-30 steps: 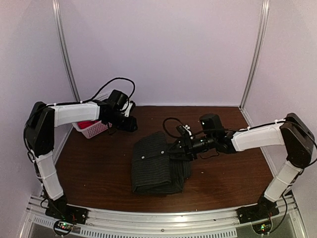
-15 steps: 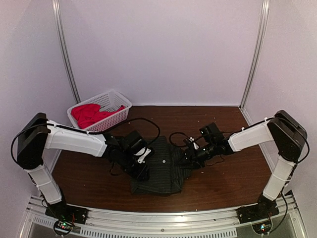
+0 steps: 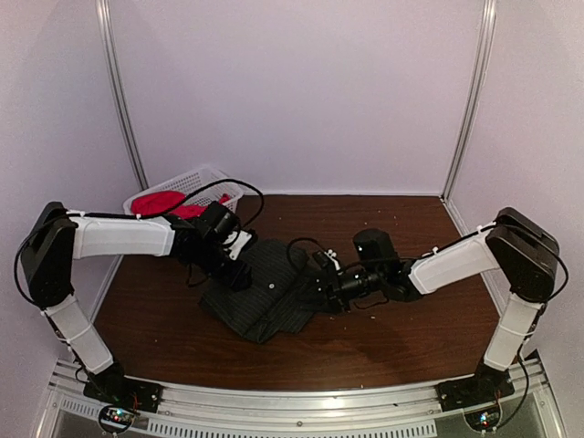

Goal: Fold and stack the mixed laundry pile
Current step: Move the square-folded T-shirt to the center of the board, then adjust the square-folded T-shirt at the center of the board.

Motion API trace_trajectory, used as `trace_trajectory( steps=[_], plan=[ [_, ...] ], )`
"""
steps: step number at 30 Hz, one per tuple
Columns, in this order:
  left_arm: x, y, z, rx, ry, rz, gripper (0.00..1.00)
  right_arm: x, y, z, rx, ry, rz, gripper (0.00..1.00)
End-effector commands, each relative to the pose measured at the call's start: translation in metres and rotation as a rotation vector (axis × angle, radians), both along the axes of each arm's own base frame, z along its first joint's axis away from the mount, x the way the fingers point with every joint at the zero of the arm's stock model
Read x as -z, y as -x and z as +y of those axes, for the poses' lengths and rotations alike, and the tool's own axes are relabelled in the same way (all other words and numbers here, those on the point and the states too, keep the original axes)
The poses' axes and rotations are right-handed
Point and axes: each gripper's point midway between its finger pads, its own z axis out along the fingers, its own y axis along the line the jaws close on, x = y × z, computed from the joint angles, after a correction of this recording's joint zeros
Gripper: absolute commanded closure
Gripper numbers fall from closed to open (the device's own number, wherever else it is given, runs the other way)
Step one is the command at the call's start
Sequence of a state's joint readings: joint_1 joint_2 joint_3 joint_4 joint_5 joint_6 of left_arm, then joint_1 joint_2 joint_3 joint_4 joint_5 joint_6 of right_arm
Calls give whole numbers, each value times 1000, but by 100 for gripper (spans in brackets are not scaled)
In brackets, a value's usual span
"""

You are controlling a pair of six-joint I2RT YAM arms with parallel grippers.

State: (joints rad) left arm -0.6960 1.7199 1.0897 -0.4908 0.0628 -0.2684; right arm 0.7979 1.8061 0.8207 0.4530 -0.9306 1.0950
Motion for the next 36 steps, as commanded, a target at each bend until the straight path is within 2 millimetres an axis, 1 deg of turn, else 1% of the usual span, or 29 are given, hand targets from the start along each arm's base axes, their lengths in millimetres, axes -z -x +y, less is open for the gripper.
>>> trace_trajectory(
  steps=[1,3,4,8,11,12,15,20,22,25,29,32,33,36],
  plan=[
    [-66,3,-40,108,175,-173,46,-48,-37,-15,150,-84,-108,60],
    [-66,7,-48,106,170,-179,45,-36,-48,-20,188,-32,-107,62],
    [-63,8,-51,99,161,-174,44,-29,-51,-19,200,-13,-93,65],
    [-49,11,-70,105,133,-158,43,-22,-64,-10,251,-44,-46,74],
    [-36,17,-85,128,106,-134,43,-13,-71,-8,289,-37,-20,77],
    [-27,14,-85,120,74,-133,43,-10,-73,-7,295,-31,-16,78],
    [-14,9,-88,106,38,-125,41,4,-76,-4,303,4,-7,79],
    [9,3,-88,97,-31,-97,39,45,-78,-9,342,86,60,80],
    [14,1,-86,92,-55,-94,41,56,-78,-11,355,100,85,80],
    [15,1,-87,99,-59,-95,54,68,-75,-12,359,125,109,80],
    [10,-3,-89,111,-60,-115,81,78,-74,-13,357,142,130,80],
    [-1,-7,-96,131,-43,-128,96,84,-72,-14,361,147,147,80],
    [-5,-6,-100,143,-29,-128,100,86,-72,-14,362,146,153,80],
    [-23,-5,-109,173,19,-138,100,87,-70,-15,364,141,161,80]
  ],
)
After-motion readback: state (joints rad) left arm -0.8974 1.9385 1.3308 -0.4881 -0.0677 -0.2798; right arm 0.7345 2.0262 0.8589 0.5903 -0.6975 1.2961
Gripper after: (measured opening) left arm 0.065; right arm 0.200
